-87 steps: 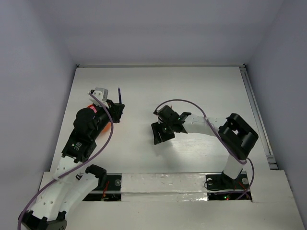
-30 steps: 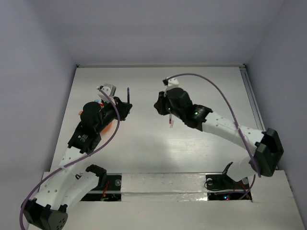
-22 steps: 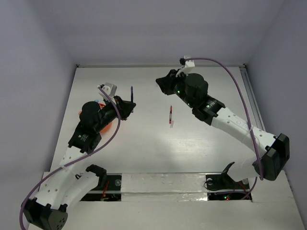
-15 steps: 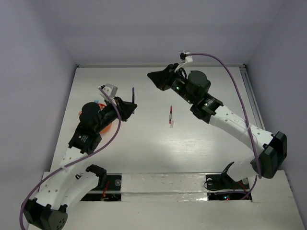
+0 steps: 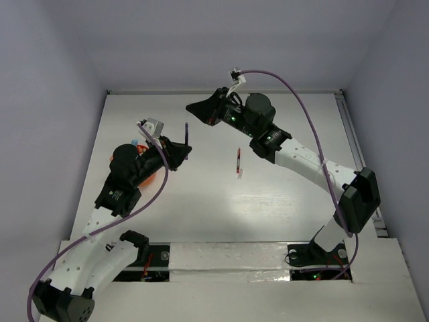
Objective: Sort the stationery into containers
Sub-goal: Close the pen cap on the pen.
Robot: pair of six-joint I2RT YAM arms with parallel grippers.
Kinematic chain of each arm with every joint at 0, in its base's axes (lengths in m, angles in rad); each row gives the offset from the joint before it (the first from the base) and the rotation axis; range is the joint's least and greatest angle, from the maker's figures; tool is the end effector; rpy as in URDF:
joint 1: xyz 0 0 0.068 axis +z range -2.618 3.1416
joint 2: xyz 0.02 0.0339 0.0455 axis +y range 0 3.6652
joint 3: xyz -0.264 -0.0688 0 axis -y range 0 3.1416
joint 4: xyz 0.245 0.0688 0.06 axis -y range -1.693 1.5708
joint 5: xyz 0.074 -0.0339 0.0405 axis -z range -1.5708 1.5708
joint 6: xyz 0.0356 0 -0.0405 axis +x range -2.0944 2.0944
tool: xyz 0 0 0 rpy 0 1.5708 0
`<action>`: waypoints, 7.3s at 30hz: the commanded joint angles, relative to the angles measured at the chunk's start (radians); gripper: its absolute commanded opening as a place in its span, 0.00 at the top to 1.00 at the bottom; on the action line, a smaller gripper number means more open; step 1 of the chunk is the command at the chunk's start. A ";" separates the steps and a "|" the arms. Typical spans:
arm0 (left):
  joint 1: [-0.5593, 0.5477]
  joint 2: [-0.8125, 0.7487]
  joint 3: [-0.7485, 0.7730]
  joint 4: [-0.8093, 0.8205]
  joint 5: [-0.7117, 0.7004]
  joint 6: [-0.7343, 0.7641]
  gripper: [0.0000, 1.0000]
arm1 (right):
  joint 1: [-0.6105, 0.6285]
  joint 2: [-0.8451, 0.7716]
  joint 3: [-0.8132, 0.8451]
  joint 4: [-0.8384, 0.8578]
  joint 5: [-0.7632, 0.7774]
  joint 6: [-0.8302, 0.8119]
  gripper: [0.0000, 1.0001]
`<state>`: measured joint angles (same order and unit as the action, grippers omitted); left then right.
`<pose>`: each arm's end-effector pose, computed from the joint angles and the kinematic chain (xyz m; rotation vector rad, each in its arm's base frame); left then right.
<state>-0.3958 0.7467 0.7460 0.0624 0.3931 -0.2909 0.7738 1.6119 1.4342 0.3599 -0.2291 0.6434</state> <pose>0.1589 -0.0812 0.3592 0.4064 1.5206 -0.8401 0.2729 0.2780 0.4127 -0.3078 1.4992 1.3175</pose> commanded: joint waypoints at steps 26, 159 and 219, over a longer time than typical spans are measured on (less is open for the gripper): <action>0.029 -0.001 0.003 0.047 0.021 0.006 1.00 | 0.005 0.005 0.042 0.091 -0.115 0.033 1.00; 0.038 -0.033 -0.011 0.062 0.039 -0.004 1.00 | 0.042 -0.006 0.038 0.013 -0.027 -0.105 1.00; 0.048 0.020 0.150 0.266 0.118 -0.197 1.00 | 0.062 -0.152 -0.440 0.097 -0.271 0.036 1.00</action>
<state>-0.3717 0.7685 0.7605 0.0105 0.5797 -0.4328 0.7979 1.4445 1.0729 0.5945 -0.2897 0.6617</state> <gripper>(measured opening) 0.087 0.209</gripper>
